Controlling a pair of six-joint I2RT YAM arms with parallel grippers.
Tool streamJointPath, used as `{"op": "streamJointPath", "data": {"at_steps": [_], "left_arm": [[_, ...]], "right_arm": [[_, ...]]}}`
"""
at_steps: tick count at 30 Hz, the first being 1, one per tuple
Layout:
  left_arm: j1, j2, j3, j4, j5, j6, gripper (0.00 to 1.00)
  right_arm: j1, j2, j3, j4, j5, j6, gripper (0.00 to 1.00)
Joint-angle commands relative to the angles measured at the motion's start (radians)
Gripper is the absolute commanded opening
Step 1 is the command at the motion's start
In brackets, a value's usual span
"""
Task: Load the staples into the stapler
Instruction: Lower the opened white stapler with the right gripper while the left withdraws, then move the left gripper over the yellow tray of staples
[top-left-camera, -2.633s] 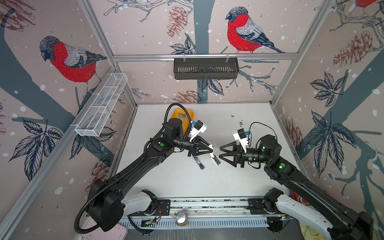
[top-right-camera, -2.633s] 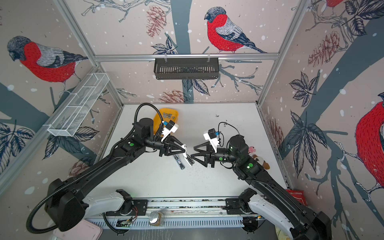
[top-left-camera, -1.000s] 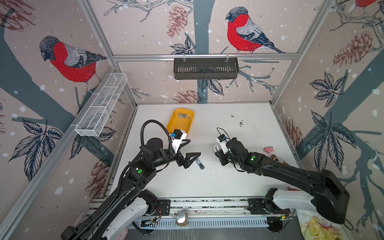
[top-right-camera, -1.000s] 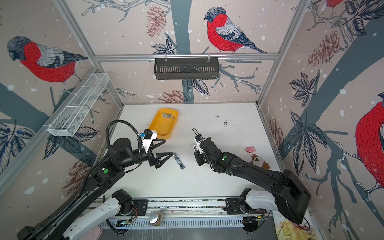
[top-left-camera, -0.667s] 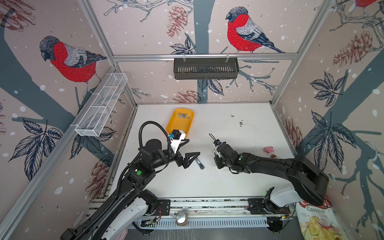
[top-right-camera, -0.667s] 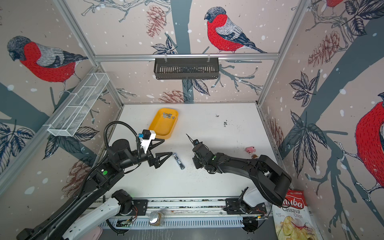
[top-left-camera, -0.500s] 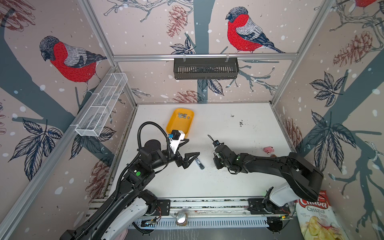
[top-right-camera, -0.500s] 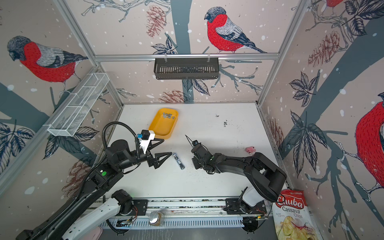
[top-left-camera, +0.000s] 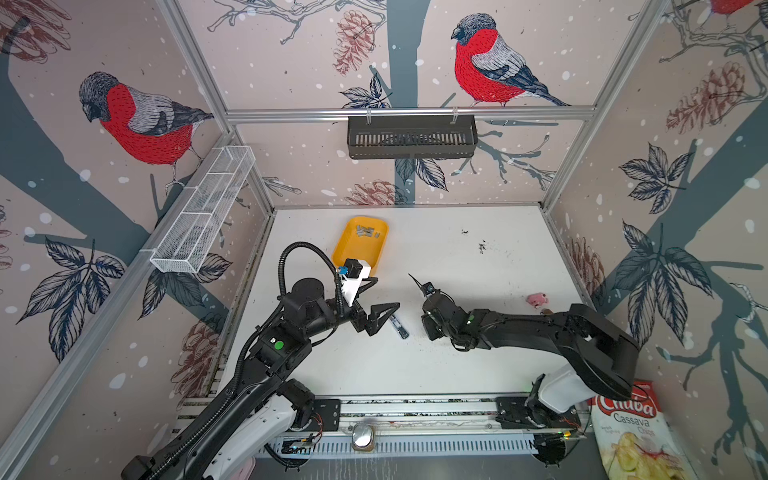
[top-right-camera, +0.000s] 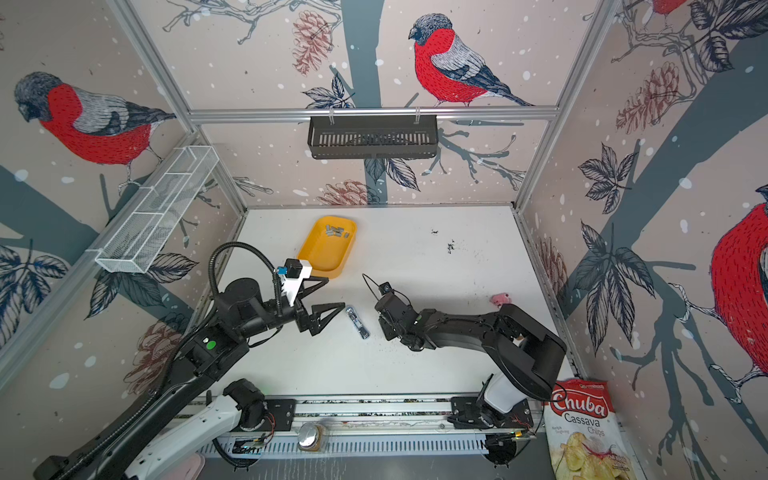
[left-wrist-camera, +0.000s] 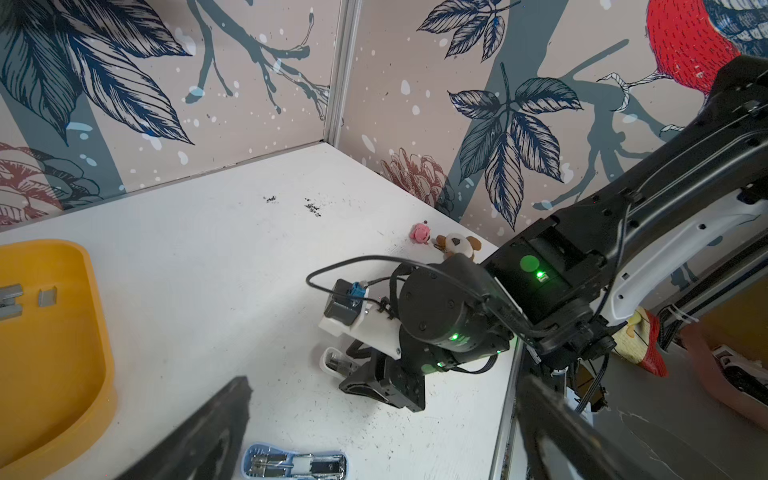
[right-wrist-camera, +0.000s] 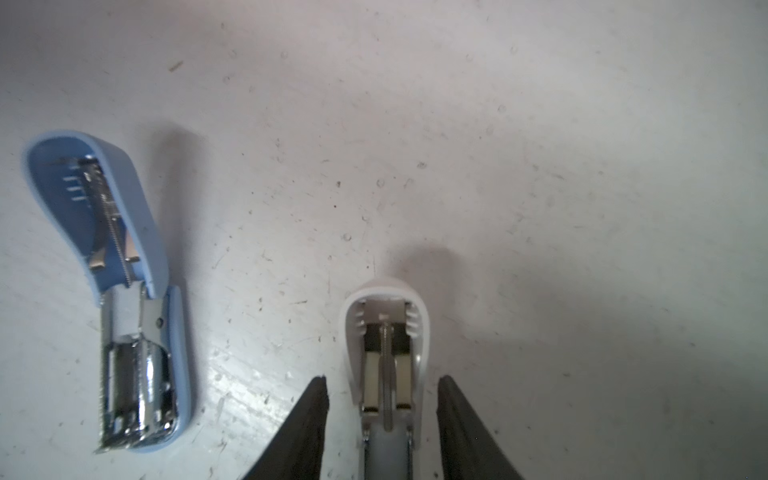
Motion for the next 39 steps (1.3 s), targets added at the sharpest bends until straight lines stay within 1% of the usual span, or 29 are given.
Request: {"op": "streamJointPath", "data": {"at_steps": [1, 3, 8, 10, 12, 15, 17, 19, 21, 25, 30, 34, 36, 38, 39], "left_arm": [[0.001, 0.021, -0.001, 0.025, -0.039, -0.027, 0.99], [0.001, 0.042, 0.004, 0.029, -0.079, -0.065, 0.99], [0.002, 0.163, 0.065, 0.002, -0.211, -0.149, 0.97], [0.01, 0.241, 0.101, -0.012, -0.264, -0.155, 0.96], [0.036, 0.332, 0.15, -0.036, -0.291, -0.162, 0.95], [0.073, 0.48, 0.245, -0.079, -0.355, -0.168, 0.94], [0.078, 0.582, 0.312, -0.122, -0.422, -0.14, 0.92], [0.082, 0.698, 0.425, -0.186, -0.48, -0.112, 0.88], [0.086, 0.802, 0.516, -0.258, -0.501, -0.081, 0.83], [0.091, 0.997, 0.695, -0.396, -0.59, -0.063, 0.78], [0.096, 1.184, 0.846, -0.491, -0.643, -0.065, 0.75], [0.097, 1.273, 0.906, -0.516, -0.662, -0.059, 0.67], [0.099, 1.305, 0.926, -0.53, -0.669, -0.055, 0.6], [0.101, 1.323, 0.932, -0.534, -0.671, -0.054, 0.58], [0.101, 1.327, 0.931, -0.532, -0.671, -0.055, 0.55]], "right_arm": [[0.004, -0.077, -0.022, 0.012, 0.038, 0.029, 0.49], [0.004, -0.15, -0.045, 0.025, 0.035, 0.028, 0.52], [-0.015, -0.34, -0.088, 0.053, 0.017, 0.018, 0.53], [-0.024, -0.403, -0.105, 0.06, 0.012, 0.022, 0.53], [-0.029, -0.45, -0.111, 0.048, 0.014, 0.029, 0.53], [-0.032, -0.52, -0.119, 0.032, 0.014, 0.029, 0.54], [-0.037, -0.562, -0.128, 0.022, 0.018, 0.025, 0.54], [-0.041, -0.603, -0.136, 0.007, 0.023, 0.017, 0.54], [-0.046, -0.635, -0.146, -0.004, 0.035, 0.017, 0.54], [-0.057, -0.696, -0.164, -0.032, 0.045, 0.032, 0.54], [-0.065, -0.758, -0.205, -0.026, 0.049, 0.039, 0.54], [-0.078, -0.782, -0.217, -0.044, 0.04, 0.039, 0.54], [-0.081, -0.79, -0.225, -0.046, 0.033, 0.039, 0.54], [-0.084, -0.796, -0.234, -0.042, 0.027, 0.041, 0.54], [-0.085, -0.796, -0.239, -0.039, 0.025, 0.045, 0.54]]}}
